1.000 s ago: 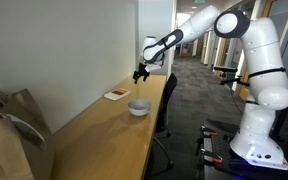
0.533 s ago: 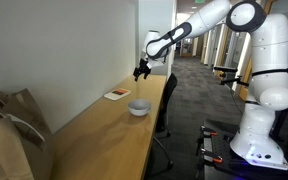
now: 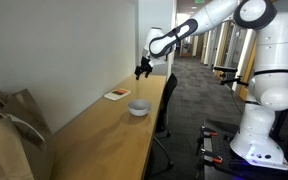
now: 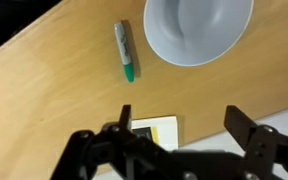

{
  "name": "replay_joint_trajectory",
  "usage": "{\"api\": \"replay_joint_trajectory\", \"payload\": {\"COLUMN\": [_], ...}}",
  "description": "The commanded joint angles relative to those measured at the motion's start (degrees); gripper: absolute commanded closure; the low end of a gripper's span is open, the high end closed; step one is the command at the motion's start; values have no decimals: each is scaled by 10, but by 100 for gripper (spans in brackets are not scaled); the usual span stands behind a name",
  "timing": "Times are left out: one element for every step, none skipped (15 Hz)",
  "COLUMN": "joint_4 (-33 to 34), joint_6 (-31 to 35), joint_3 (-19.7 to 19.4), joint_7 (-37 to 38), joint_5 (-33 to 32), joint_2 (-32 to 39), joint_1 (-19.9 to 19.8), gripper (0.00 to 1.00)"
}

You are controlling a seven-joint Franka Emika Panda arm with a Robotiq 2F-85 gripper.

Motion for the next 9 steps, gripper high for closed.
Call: {"api": "replay_joint_trajectory", "payload": {"joint_4": [-12, -13, -12, -12, -11, -10, -10, -10, -10], "joint_6": [-6, -5, -5, -5, -6, -7, -7, -8, -7], "joint_3": [-1, -1, -1, 0, 0, 1, 1, 2, 2], "joint_7": [11, 8, 6, 4, 4, 2, 0, 0, -2], "joint_5": [-8, -7, -6, -6, -7, -6, -5, -4, -2], "joint_2": [-14, -14, -14, -14, -14, -14, -14, -14, -14], "joint_1": [3, 3, 3, 2, 3, 3, 3, 3, 3], "gripper": [0, 0, 0, 0, 0, 0, 0, 0, 0]}}
